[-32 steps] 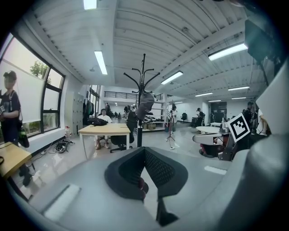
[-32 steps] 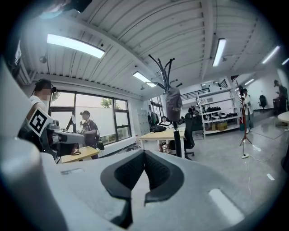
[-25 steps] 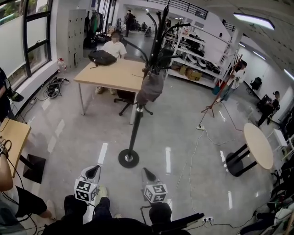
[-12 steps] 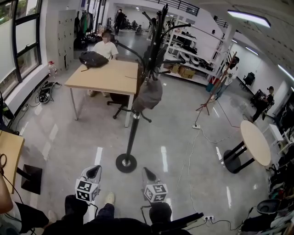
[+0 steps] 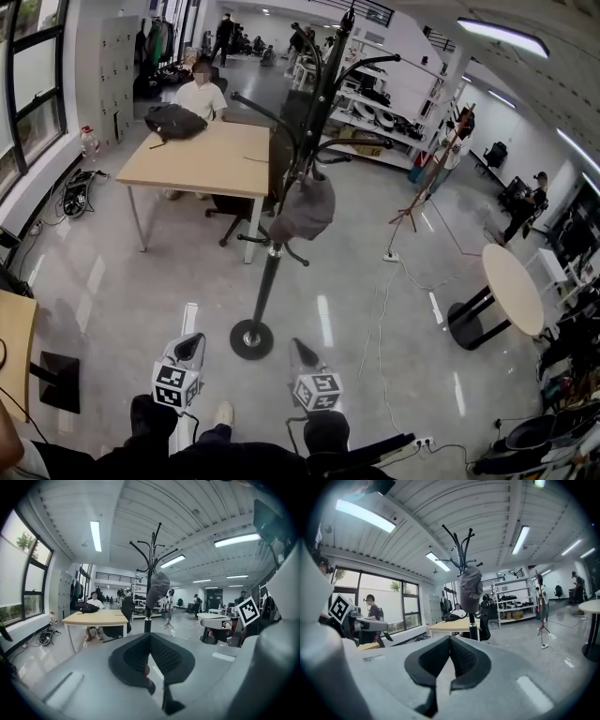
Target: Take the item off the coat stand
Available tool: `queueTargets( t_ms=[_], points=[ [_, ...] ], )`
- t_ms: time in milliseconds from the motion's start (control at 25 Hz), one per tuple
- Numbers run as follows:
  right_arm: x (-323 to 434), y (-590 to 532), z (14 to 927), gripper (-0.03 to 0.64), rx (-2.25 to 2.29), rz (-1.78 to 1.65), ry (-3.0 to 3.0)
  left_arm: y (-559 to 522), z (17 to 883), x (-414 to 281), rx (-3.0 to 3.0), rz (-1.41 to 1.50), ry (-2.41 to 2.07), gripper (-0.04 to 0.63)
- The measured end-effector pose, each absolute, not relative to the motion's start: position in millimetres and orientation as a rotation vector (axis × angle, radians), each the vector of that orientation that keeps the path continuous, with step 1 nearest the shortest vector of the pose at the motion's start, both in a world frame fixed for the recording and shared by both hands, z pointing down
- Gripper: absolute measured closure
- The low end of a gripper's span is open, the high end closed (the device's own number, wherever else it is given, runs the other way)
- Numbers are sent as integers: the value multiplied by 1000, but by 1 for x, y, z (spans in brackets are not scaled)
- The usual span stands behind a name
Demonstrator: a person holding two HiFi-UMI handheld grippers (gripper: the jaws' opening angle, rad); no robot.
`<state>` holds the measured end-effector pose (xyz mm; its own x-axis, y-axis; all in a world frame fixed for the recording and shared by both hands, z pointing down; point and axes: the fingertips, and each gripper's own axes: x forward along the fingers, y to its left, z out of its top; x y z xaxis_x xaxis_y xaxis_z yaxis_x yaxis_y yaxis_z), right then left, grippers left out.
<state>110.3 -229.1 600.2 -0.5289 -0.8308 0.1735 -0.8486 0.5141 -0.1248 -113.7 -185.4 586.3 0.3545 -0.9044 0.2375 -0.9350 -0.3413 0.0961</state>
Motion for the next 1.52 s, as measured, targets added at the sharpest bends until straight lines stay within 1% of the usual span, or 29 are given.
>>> queueTargets(
  t_ms=[520, 920, 1520],
  points=[
    [107, -287, 588, 615, 1626, 288, -2581, -261, 583, -123, 2484, 194, -1540, 592],
    [109, -331, 566, 615, 1742, 190, -2557, -312, 582, -133, 2549, 190, -1469, 592],
    [134, -362, 488, 615, 1910, 55, -2582, -337, 584, -127, 2595, 203, -1386, 592]
  ],
)
